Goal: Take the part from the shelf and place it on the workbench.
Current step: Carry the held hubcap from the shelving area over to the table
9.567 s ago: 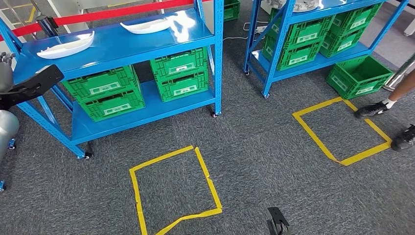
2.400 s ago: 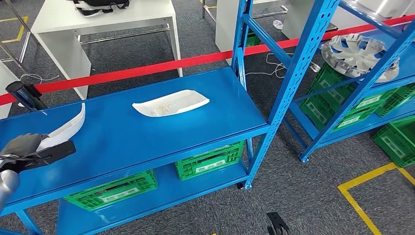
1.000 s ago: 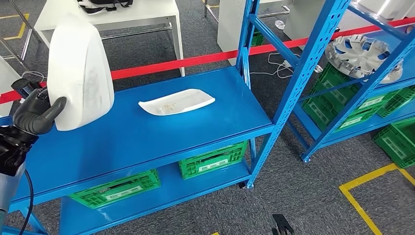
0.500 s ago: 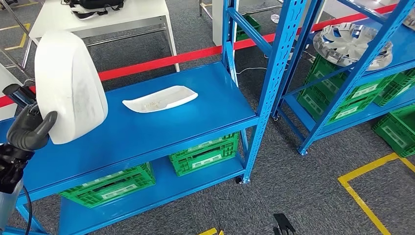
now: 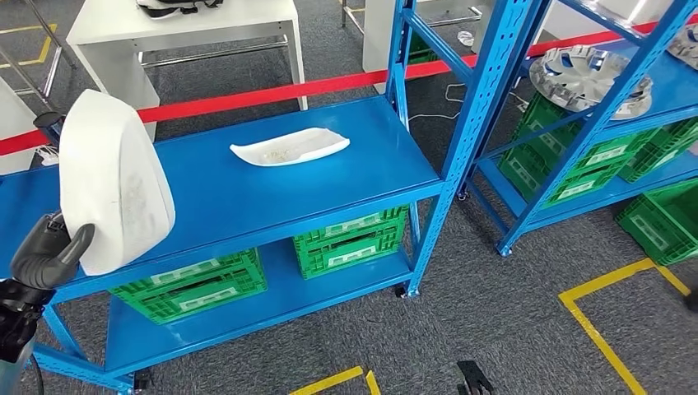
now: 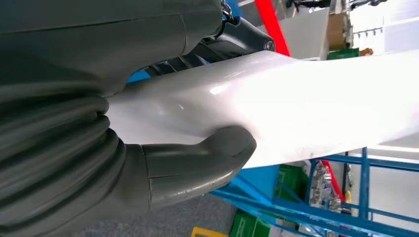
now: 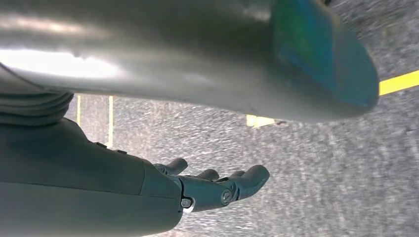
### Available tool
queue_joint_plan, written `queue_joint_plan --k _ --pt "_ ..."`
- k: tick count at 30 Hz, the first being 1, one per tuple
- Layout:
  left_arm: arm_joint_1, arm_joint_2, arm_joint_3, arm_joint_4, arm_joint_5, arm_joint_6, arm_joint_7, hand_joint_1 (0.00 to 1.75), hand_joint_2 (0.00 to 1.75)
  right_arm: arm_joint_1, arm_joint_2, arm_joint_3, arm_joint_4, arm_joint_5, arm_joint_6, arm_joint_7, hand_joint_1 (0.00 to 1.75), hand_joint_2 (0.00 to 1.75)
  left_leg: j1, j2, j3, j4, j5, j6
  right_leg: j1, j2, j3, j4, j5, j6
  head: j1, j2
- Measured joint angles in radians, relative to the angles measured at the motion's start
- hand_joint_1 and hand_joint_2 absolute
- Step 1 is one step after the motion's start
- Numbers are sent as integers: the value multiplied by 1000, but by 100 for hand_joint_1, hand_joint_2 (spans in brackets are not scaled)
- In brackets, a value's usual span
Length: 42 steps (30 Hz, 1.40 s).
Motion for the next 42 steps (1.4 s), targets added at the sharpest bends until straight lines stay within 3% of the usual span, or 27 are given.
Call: queue_joint_plan --k 1,2,4,6,7,10,11,13,15,16,17,18,20,22,23,25,26,27,30,31,32,33,35,37,38,40,42 --pt "2 0 0 8 0 -1 2 175 175 -1 0 0 0 2 1 4 0 0 -1 0 -15 3 10 0 1 0 -5 47 -14 0 0 0" --pt "3 -1 -1 17 2 -1 6 175 175 -2 0 0 0 6 3 7 0 0 -2 0 -30 6 19 -1 2 0 5 62 -5 -1 1 0" --pt "6 -1 -1 32 17 -1 13 175 175 -3 0 0 0 14 10 9 0 0 -4 0 -57 16 34 -5 5 0 85 -21 43 -9 1 0" --pt "16 2 -1 36 37 -1 16 175 175 -7 -2 0 0 20 17 5 0 0 -6 1 -76 25 46 -13 10 0 183 -159 53 -19 2 0" --pt "26 3 -1 36 44 -2 15 175 175 -8 -2 0 0 21 19 2 0 0 -7 2 -80 28 52 -18 12 1 209 -203 47 -24 2 0" --pt "62 5 -1 29 45 -2 6 175 175 -7 -2 0 0 19 20 -6 0 0 -5 3 -82 22 71 -37 13 0 207 -232 58 -38 3 0" --pt "73 4 -2 27 40 -2 4 175 175 -7 -3 0 0 18 19 -6 0 0 -4 2 -88 27 60 -43 11 -1 201 -236 68 -44 2 0" --pt "89 -1 -3 21 26 -2 3 175 175 -7 -3 0 0 14 16 -1 0 0 0 0 -110 89 -15 -56 7 -5 183 -243 93 -54 -4 0" --pt "97 -10 -6 13 12 -2 8 175 175 -6 -4 0 0 10 12 9 0 0 6 0 -139 215 -110 -68 7 -6 155 -243 118 -57 -9 0" --pt "98 -16 -8 9 7 -2 12 175 175 -6 -4 0 0 8 9 13 0 0 9 0 -144 270 -130 -73 6 -7 140 -242 130 -55 -10 0" --pt "99 -22 -10 6 2 -2 16 175 175 -6 -4 -1 0 5 7 16 0 0 11 0 -135 299 -127 -76 6 -8 124 -240 143 -54 -10 0" --pt "98 -27 -12 4 0 -2 21 175 175 -6 -4 -2 0 2 5 18 0 0 14 0 -109 290 -105 -78 5 -8 108 -238 154 -51 -10 0" --pt "90 -34 -15 1 -2 -2 26 175 175 -6 -5 -6 0 -4 4 18 0 0 17 0 -10 174 -68 -78 4 -7 82 -233 174 -43 -10 0" --pt "78 -42 -18 -1 -2 -2 27 175 175 -6 -5 -10 0 -7 4 14 0 0 13 -3 79 42 -79 -68 4 -6 68 -229 192 -31 -8 0" --pt "73 -45 -20 -1 -1 -2 25 175 175 -6 -5 -12 0 -7 4 10 0 0 9 -5 97 9 -91 -61 4 -6 66 -230 202 -25 -7 0" --pt "67 -51 -22 1 -1 -2 21 175 175 -4 -5 -15 0 -7 5 2 0 0 6 -4 87 1 -80 -39 3 -4 62 -237 220 -11 -5 0" --pt "63 -54 -22 2 -2 -2 19 175 175 -1 -5 -16 0 -7 7 -2 0 0 6 -2 79 0 -69 -28 2 -3 55 -232 211 -5 -6 0" --pt "61 -58 -23 2 -2 -2 16 175 175 2 -5 -17 0 -6 8 -7 0 0 8 0 67 -1 -56 -16 1 -2 44 -212 183 1 -5 0" --pt "66 -63 -24 -2 -1 -2 13 175 175 6 -6 -17 0 -2 15 -20 0 0 7 4 20 -1 -14 0 1 -1 -3 -49 31 8 1 0" --pt "73 -64 -24 -7 1 -2 15 175 175 6 -6 -17 0 0 18 -23 0 0 5 4 1 1 1 0 2 -1 -10 13 7 10 3 0" --pt "83 -65 -24 -14 5 -2 18 175 175 7 -7 -17 0 4 21 -26 0 0 4 5 -18 3 14 -1 2 -1 -6 52 9 10 4 0" --pt "95 -65 -23 -23 11 -2 22 175 175 7 -7 -17 0 8 25 -29 0 0 4 5 -37 7 26 -3 2 -1 13 60 30 9 4 0" --pt "122 -63 -20 -48 25 -2 31 175 175 7 -8 -17 0 16 31 -34 0 0 4 6 -71 18 46 -9 3 -1 103 -26 72 3 6 0" --pt "145 -56 -13 -76 39 -2 36 175 175 6 -9 -17 0 22 35 -35 0 0 2 6 -93 30 62 -19 7 1 207 -167 49 -5 9 0" --pt "155 -53 -9 -88 46 -1 37 175 175 5 -10 -17 0 26 36 -36 0 0 1 6 -97 32 69 -26 9 1 235 -211 30 -9 10 0" --pt "176 -47 4 -110 57 0 39 175 175 6 -10 -17 0 34 38 -36 0 0 2 6 -97 24 88 -40 12 0 236 -233 30 -19 11 0" --pt "203 -39 18 -127 63 1 42 175 175 5 -10 -17 0 38 37 -36 0 0 5 4 -107 34 66 -52 9 -4 219 -240 54 -36 8 0"
